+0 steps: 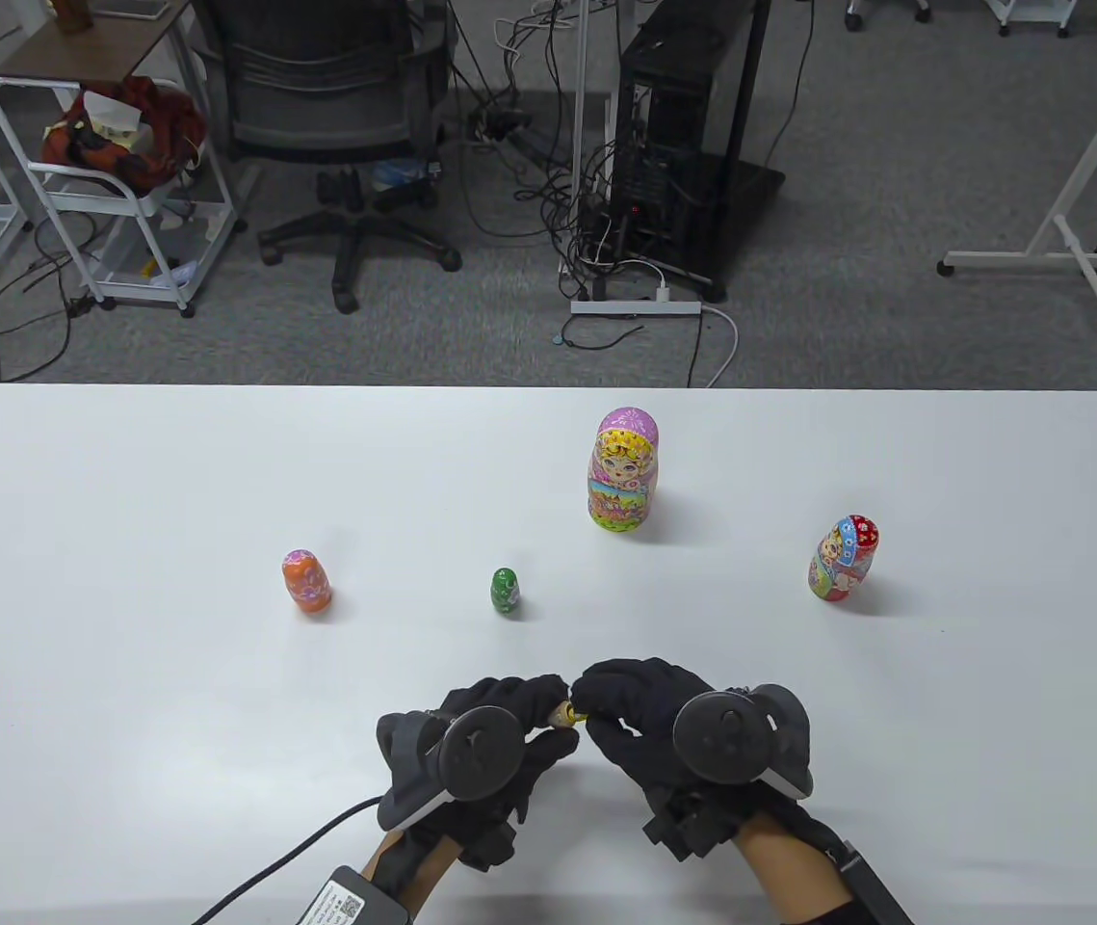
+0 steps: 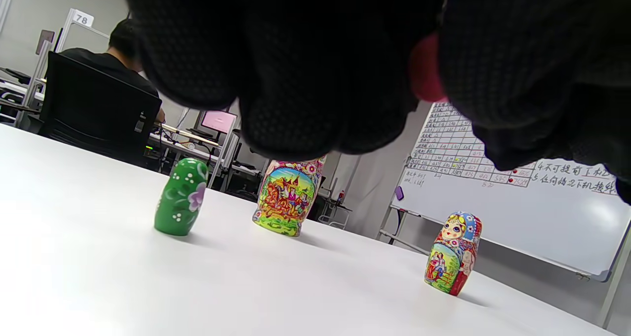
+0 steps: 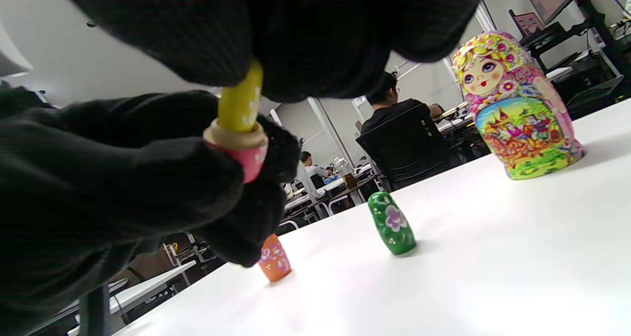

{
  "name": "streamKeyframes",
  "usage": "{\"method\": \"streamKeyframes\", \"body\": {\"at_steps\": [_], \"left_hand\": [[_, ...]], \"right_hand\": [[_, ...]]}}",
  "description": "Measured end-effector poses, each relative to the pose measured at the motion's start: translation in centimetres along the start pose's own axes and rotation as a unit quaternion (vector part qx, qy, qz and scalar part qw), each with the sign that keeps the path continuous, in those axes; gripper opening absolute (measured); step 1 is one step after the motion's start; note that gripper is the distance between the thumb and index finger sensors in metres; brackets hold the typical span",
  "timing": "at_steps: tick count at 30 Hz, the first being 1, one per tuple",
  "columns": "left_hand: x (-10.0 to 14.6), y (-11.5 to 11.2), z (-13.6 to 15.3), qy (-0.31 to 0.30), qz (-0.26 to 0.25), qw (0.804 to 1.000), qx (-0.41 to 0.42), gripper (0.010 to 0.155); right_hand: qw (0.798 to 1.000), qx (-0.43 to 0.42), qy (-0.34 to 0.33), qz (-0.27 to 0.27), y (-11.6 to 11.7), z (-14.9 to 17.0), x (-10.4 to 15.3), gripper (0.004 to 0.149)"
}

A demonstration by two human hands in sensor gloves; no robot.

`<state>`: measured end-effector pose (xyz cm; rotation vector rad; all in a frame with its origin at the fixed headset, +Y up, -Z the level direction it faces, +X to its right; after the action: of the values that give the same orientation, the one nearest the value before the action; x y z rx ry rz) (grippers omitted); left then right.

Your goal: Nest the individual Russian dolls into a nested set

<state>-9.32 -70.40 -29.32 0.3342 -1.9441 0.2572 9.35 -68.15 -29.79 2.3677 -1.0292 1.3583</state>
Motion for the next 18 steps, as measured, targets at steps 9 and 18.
{"method": "streamKeyframes", "body": {"at_steps": [9,18], "left_hand": [[-0.3,-0.6,0.0,-0.011,0.016,1.0,0.016,0.06],[-0.2,-0.6,0.4,-0.002,0.008,1.0,-0.007,0.06]], "right_hand": [[1.0,0.008,-0.005,-0.029,1.2,-0.1,0.1,0.042],[0.989,0.114,0.064,-0.062,0.3,1.2,0.0,0.052]]}}
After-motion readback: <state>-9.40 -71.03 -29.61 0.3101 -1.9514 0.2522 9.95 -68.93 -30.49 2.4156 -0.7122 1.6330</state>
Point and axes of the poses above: the tracker on the back of each hand, its own z axis roughly to the little-finger side, its own x axis roughly from the fingertips to the wrist, y = z × x, the point moved 3 cm from there along -x, roughly from the wrist to the fingertips, and after that the axes turned 8 degrees about z, right-handed, at the moved point
